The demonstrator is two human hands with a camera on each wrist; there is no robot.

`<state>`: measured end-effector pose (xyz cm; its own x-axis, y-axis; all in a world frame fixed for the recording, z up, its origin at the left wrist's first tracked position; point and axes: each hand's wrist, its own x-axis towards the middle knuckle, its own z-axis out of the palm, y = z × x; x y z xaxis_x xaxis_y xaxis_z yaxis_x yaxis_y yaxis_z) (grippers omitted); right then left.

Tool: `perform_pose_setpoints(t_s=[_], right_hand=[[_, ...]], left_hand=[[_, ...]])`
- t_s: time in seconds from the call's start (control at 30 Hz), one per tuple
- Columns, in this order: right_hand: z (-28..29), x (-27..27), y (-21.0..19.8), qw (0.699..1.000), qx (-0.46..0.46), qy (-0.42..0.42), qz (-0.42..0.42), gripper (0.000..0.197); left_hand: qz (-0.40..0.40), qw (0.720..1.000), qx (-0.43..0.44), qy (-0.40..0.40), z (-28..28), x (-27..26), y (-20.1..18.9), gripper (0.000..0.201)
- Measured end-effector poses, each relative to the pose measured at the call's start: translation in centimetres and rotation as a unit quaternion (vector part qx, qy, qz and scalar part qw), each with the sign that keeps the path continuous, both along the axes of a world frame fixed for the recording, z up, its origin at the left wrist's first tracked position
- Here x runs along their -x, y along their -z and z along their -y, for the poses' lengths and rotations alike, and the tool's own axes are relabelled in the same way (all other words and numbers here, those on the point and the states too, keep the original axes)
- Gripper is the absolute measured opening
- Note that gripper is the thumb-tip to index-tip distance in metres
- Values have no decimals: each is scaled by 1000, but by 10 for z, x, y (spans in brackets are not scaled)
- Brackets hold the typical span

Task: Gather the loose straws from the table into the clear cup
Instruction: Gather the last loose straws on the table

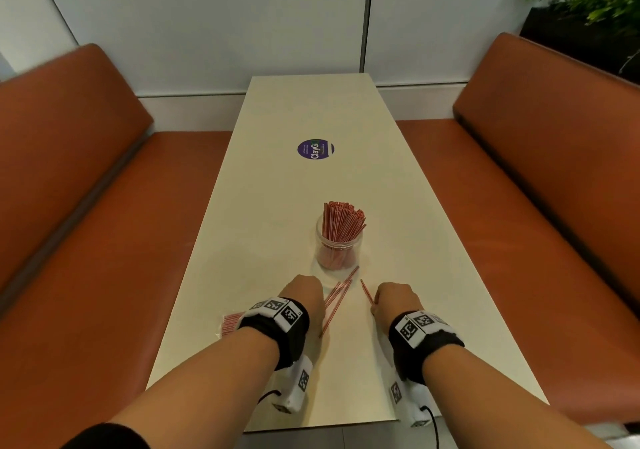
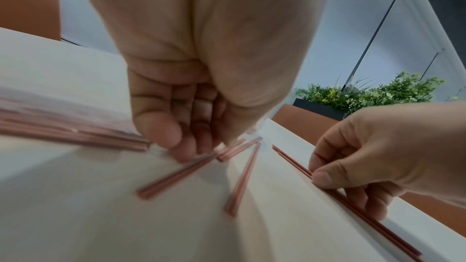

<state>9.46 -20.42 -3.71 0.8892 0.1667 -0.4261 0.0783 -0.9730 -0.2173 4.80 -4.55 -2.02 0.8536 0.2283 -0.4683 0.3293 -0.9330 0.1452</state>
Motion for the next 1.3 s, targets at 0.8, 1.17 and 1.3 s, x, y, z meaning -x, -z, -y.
perform_pose_setpoints(t_s=[0.8, 1.17, 1.3], right_hand=[[37, 9, 8, 991, 68, -108, -30, 107], [40, 15, 23, 990, 79, -115, -32, 108], [39, 12, 19, 992, 66, -106, 1, 101]], left_hand=[[-27, 995, -54, 73, 45, -17, 12, 31], [34, 995, -74, 59, 46, -17, 17, 34], [1, 997, -81, 19, 44, -16, 26, 32]])
